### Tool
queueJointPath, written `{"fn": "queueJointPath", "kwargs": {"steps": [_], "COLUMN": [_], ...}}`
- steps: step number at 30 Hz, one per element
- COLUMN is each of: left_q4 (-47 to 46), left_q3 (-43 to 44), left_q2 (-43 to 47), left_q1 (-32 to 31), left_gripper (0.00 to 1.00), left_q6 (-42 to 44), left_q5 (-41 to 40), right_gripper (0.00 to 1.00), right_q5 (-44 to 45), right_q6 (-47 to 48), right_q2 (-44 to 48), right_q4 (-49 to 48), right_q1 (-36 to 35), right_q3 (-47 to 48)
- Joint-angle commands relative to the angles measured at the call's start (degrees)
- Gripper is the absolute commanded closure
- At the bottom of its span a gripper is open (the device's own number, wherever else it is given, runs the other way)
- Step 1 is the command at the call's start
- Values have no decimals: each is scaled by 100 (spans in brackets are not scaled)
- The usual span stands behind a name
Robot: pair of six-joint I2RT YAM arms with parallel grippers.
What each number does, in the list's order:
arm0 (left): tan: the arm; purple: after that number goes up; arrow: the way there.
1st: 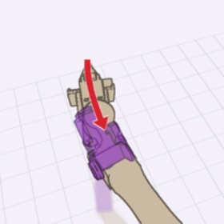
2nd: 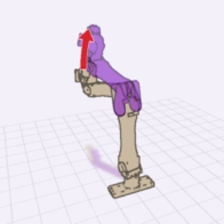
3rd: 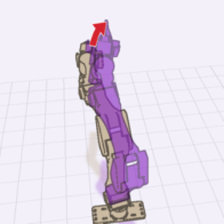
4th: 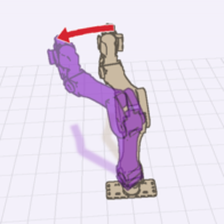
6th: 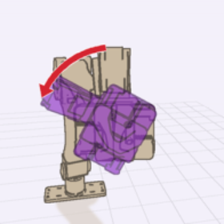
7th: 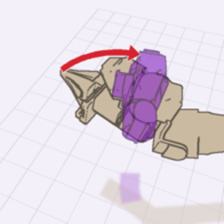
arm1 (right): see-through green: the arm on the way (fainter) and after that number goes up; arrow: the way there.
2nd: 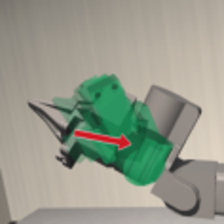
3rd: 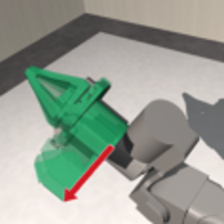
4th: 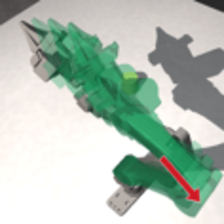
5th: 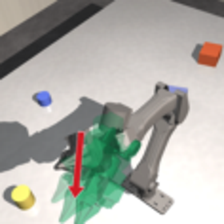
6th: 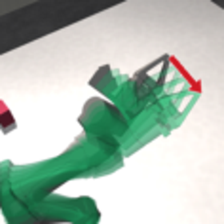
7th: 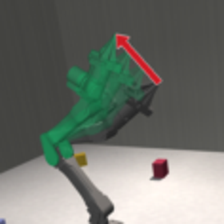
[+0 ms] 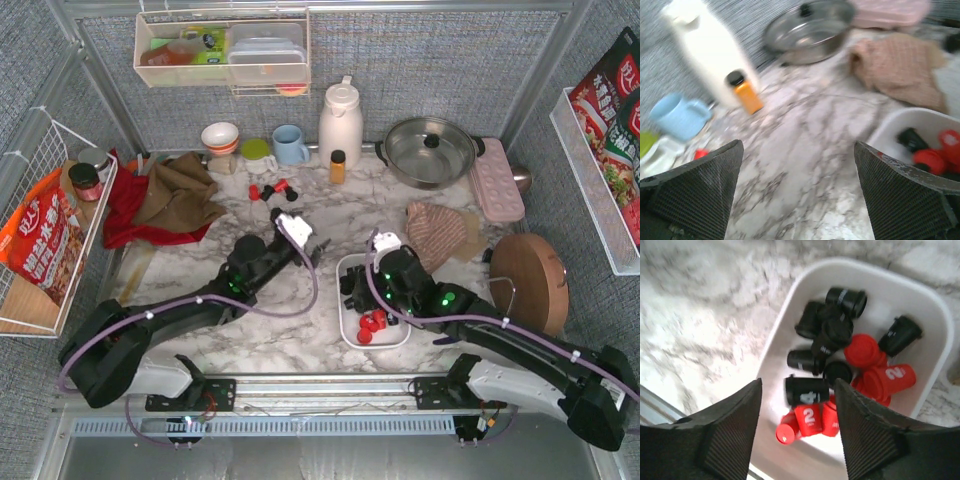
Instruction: Mix the coffee capsules in the storage basket
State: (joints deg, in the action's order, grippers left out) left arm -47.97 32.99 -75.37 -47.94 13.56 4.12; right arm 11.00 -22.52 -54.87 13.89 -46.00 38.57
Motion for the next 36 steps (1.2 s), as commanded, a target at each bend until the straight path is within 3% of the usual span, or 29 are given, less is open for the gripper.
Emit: {"fn": "queueJointPath", "kwargs": {"steps": [1, 5, 10, 14, 19, 24, 31, 36], "left_q4": [543, 1341, 3000, 4310, 4684, 4993, 4894, 5109], "left_q3": [363, 970, 2427, 3786, 4728, 5462, 5763, 6178], "left_q2": [-317, -907, -2115, -3165, -4213, -4789, -4925, -5225], "left_q1": [436, 1030, 1655, 2105, 2491, 2735, 2905, 3038], "left_gripper": [1, 1, 0, 10, 25, 26, 28, 39], "left_q6": [-1228, -1766, -2010, -2271, -2155, -2128, -2256, -2244], "left_q5": [-1513, -1589, -1296, -1413, -1599, -1827, -2057, -1828], "right_gripper": [33, 18, 16, 16, 16, 16, 16, 17], "right_q5": [-317, -463, -200, -62, -55, -138, -367, -406], "right_q6": [382, 565, 964, 1153, 1277, 1297, 1251, 1234], "right_q2": [-236, -390, -284, -86, 199, 432, 436, 462], "right_q4": [489, 432, 370, 115, -191, -323, -499, -528], "right_q1": [-108, -111, -78, -22, 90, 181, 227, 232], "right_q3": [-113, -112, -12, -161, -485, -694, -793, -807]}}
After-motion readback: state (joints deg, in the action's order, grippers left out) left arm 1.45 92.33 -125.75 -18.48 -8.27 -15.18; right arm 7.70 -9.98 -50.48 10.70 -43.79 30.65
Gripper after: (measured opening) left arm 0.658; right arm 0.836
